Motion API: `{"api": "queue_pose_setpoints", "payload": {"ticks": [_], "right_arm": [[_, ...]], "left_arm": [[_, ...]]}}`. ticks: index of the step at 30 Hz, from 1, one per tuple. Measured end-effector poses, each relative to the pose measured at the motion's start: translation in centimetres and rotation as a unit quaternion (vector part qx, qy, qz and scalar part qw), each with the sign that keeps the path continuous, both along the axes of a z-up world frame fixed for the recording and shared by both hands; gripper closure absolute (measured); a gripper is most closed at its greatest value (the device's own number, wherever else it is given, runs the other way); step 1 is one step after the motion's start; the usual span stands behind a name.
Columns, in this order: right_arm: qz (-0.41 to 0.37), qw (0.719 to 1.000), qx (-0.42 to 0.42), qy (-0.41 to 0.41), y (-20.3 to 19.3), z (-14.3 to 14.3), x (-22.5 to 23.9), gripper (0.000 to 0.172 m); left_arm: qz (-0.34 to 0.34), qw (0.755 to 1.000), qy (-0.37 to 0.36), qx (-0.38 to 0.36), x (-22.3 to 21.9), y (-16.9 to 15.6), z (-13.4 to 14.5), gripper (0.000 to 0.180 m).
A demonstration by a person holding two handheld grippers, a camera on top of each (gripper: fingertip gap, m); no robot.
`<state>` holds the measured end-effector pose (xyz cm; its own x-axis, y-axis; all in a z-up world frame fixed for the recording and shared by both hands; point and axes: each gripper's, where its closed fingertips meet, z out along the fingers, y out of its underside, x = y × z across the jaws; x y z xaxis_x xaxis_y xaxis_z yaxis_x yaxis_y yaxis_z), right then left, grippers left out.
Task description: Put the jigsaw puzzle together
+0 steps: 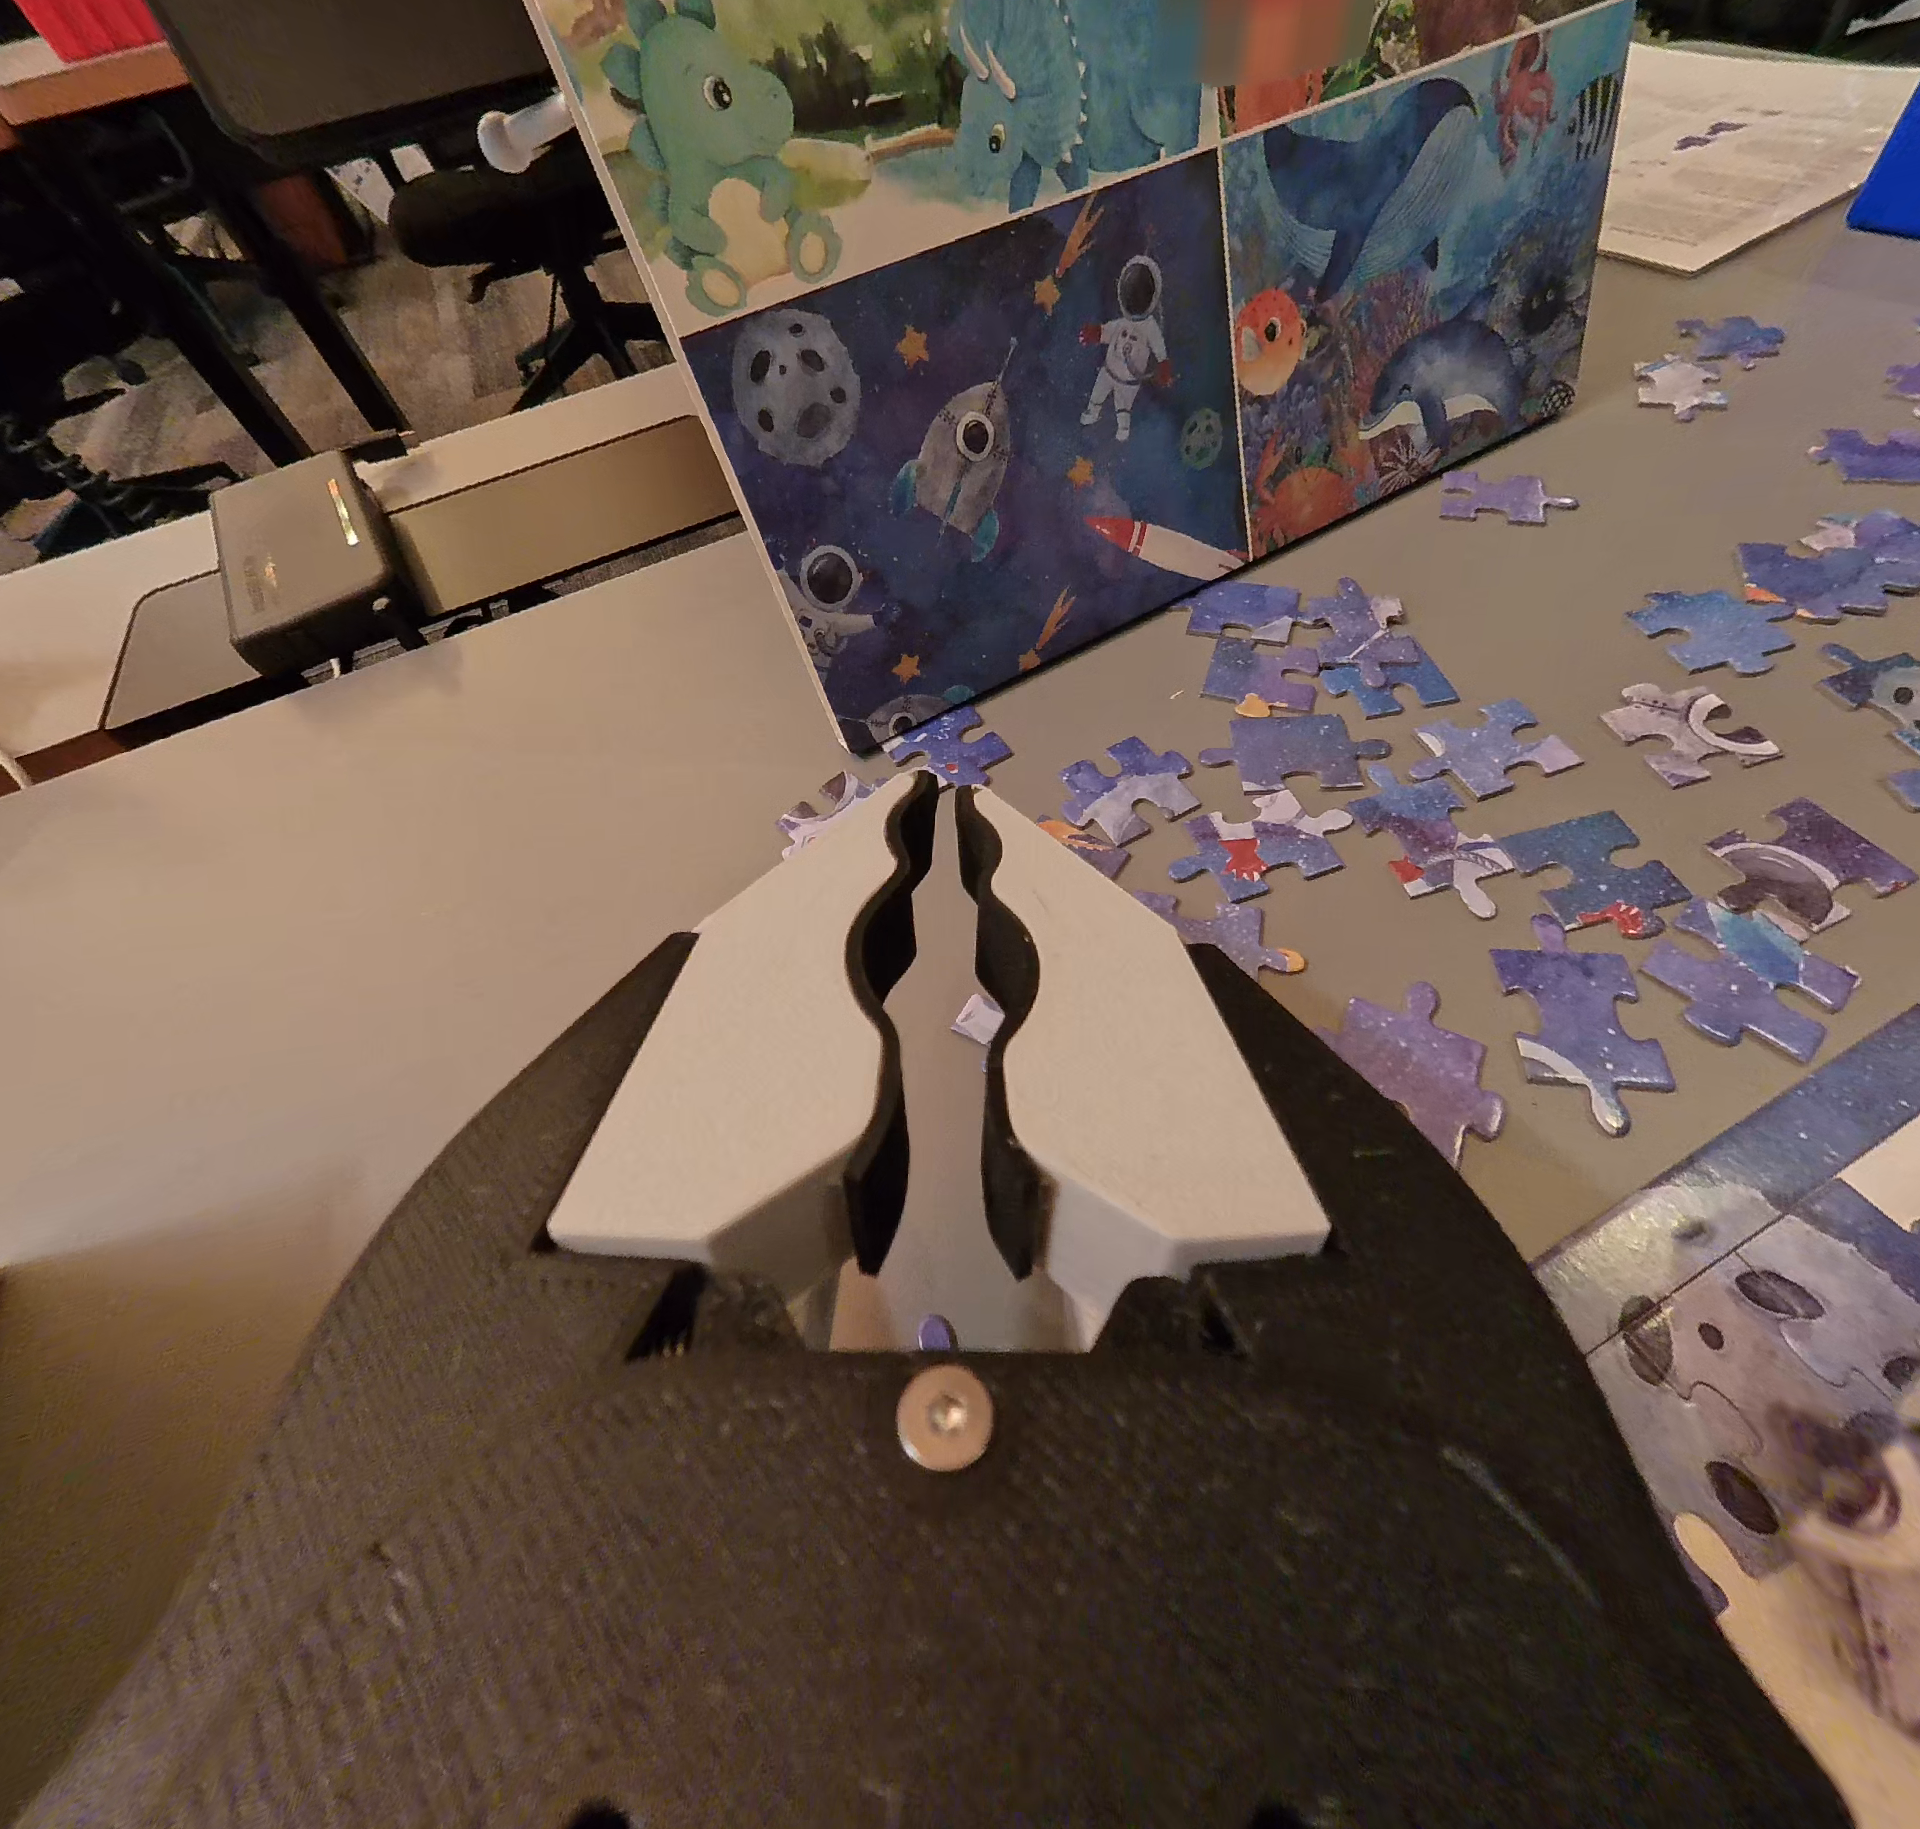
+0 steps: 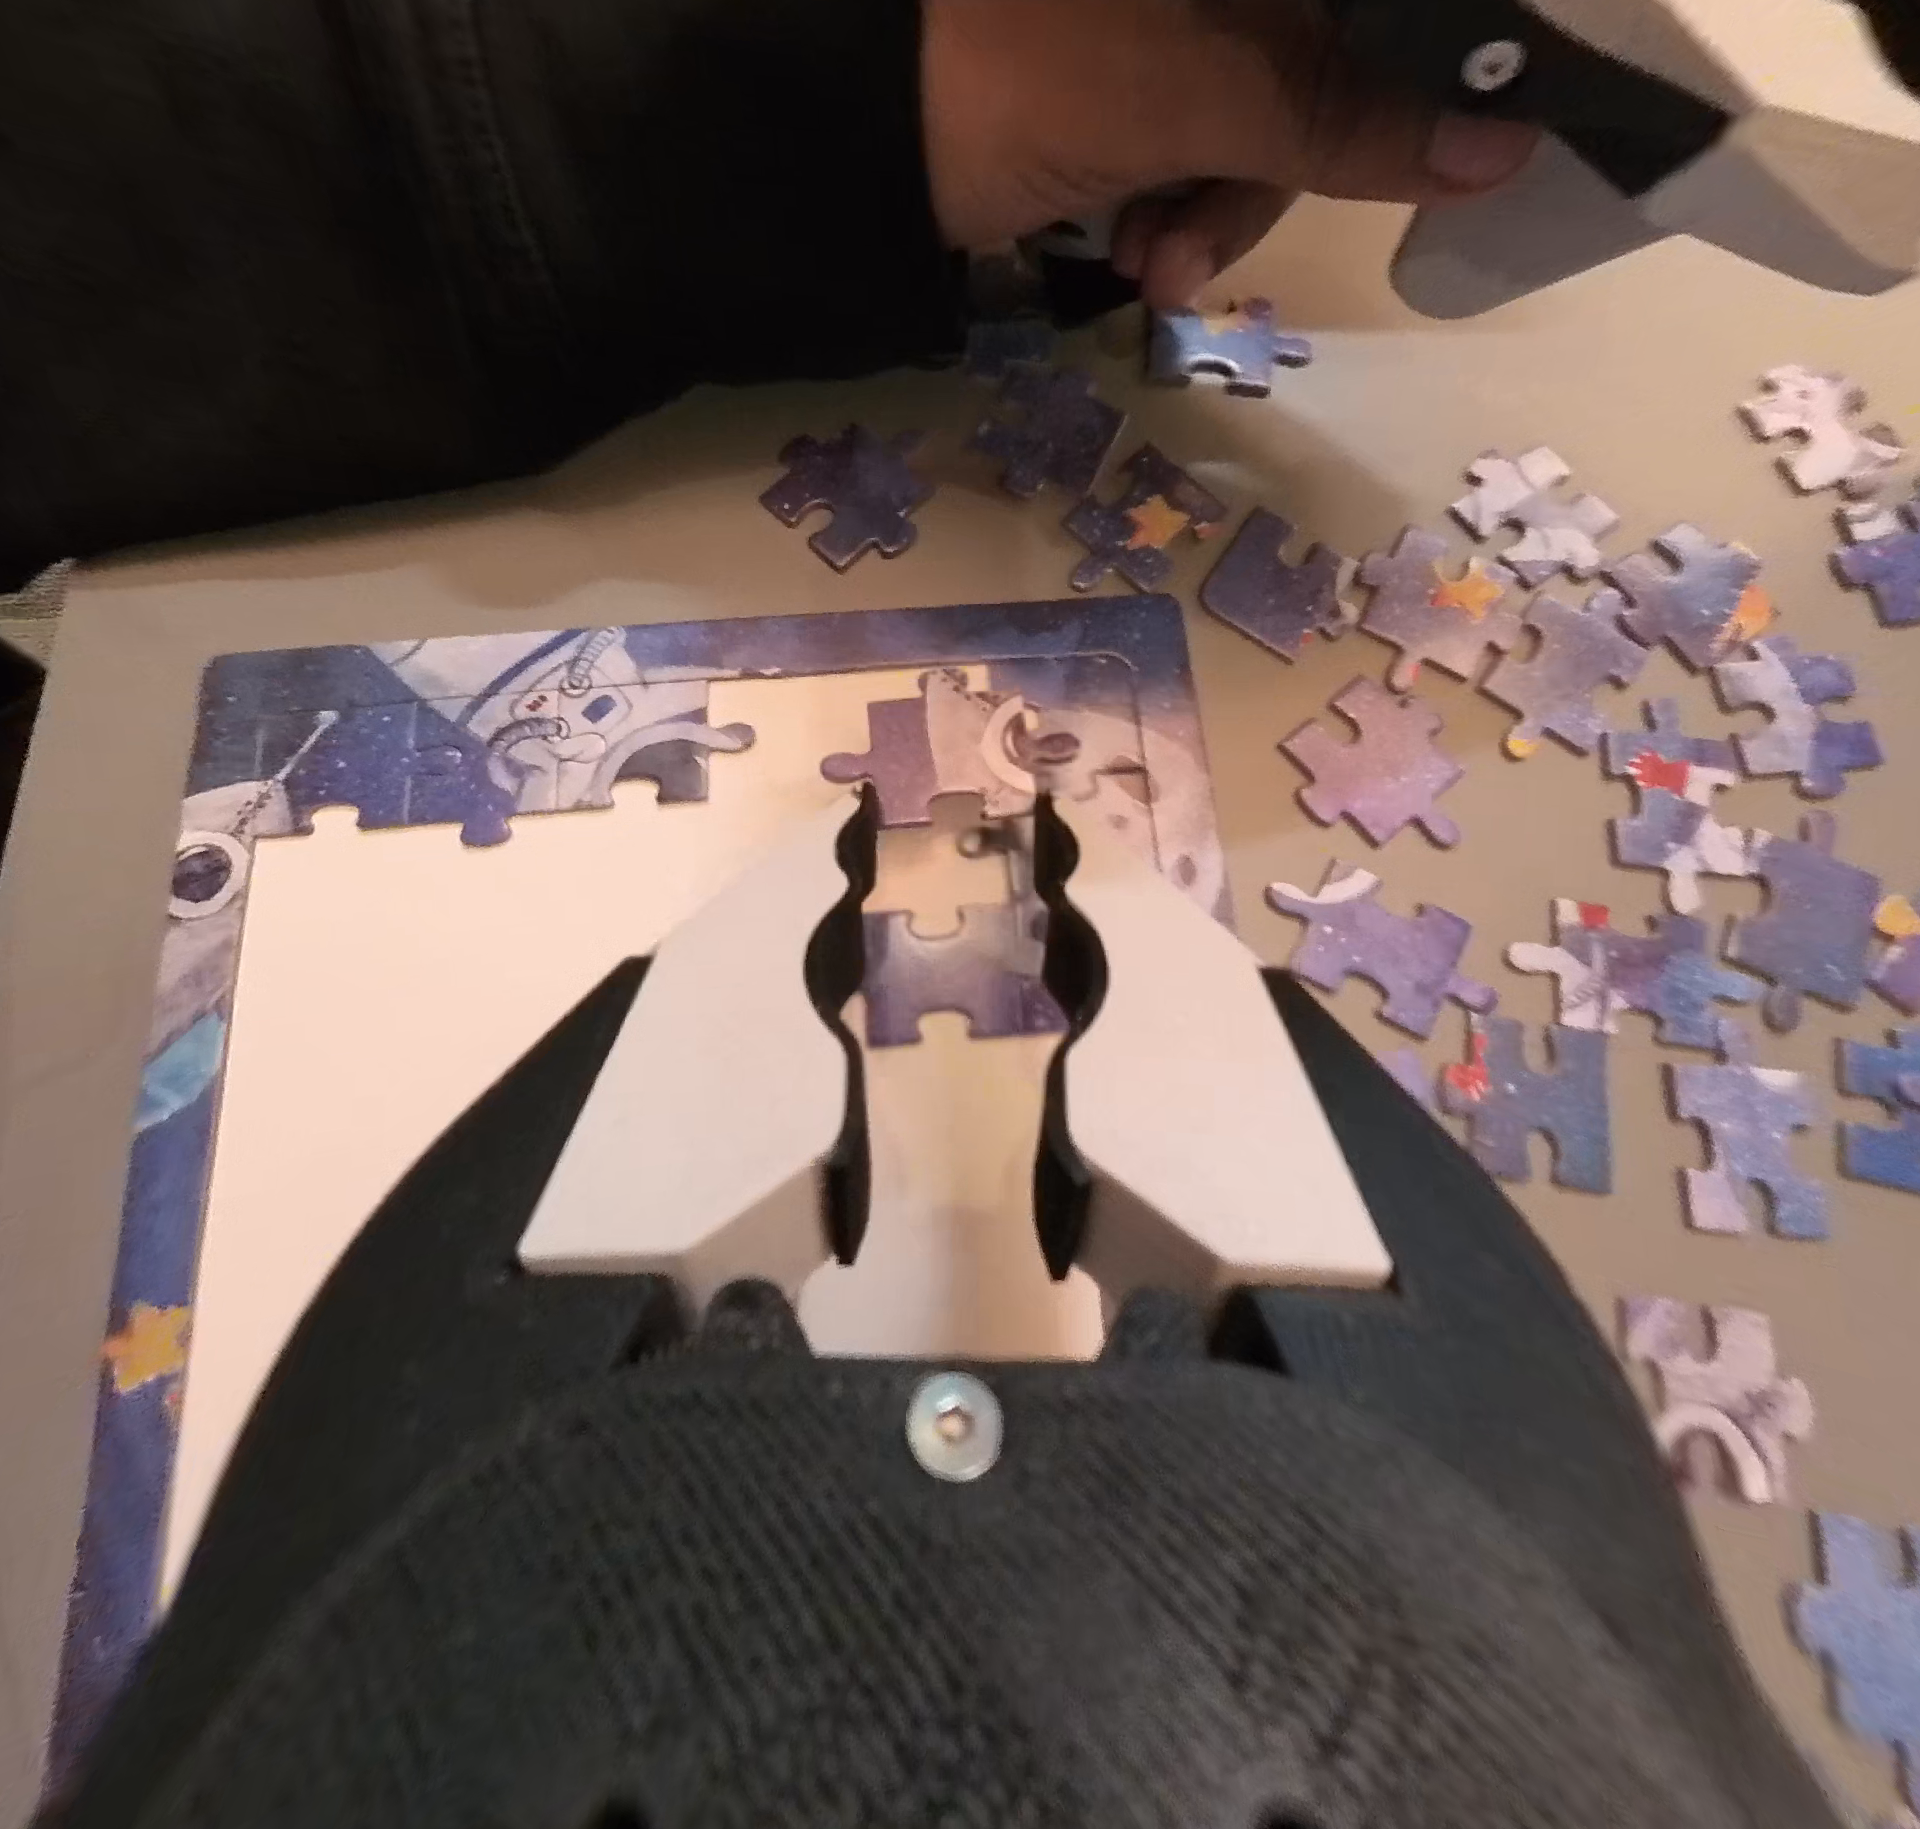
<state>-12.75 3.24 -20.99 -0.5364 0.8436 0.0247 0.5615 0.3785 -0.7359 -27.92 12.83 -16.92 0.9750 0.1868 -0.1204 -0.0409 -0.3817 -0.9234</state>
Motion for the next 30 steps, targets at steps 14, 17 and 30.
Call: {"api": "queue_pose_setpoints", "payload": {"ticks": [14, 17, 30], "right_arm": [[-0.058, 0.997, -0.054, 0.010, 3.5, 0.5, 2.5, 0.143], [-0.052, 0.998, -0.024, 0.004, 3.3, -0.2, 2.6, 0.143], [-0.042, 0.998, -0.040, 0.004, 2.2, -0.3, 2.5, 0.144]], "left_arm": [[0.001, 1.000, 0.006, -0.003, 0.1, 0.0, -0.1, 0.179], [0.001, 1.000, 0.007, -0.003, 0.1, 0.0, -0.1, 0.179], [0.000, 1.000, 0.008, -0.004, 0.1, 0.1, -0.1, 0.179]]}}
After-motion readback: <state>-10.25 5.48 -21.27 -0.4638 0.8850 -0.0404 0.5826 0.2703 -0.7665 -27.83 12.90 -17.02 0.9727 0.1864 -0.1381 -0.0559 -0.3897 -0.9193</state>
